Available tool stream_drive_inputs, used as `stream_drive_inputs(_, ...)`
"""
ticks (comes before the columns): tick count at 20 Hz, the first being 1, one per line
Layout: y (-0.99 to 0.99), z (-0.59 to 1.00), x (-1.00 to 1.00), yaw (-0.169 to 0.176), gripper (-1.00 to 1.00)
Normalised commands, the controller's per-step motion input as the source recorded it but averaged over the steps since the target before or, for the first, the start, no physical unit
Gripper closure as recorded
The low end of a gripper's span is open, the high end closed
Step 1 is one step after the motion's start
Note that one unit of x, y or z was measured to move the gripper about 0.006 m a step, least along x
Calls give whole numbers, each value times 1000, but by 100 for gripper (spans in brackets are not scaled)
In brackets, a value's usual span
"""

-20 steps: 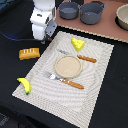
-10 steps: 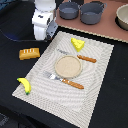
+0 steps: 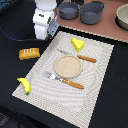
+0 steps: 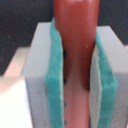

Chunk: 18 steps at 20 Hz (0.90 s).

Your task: Interact with the objects in diverse but meaningful ways.

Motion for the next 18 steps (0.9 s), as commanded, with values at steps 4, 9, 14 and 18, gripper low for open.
stream_drive_inputs(4,-130,1000,241,38,100)
stream_drive_inputs(9,-556,497,486,51,100)
stream_drive_inputs(14,-689,507,805,16,100)
stream_drive_inputs(18,-712,569,813,0,100)
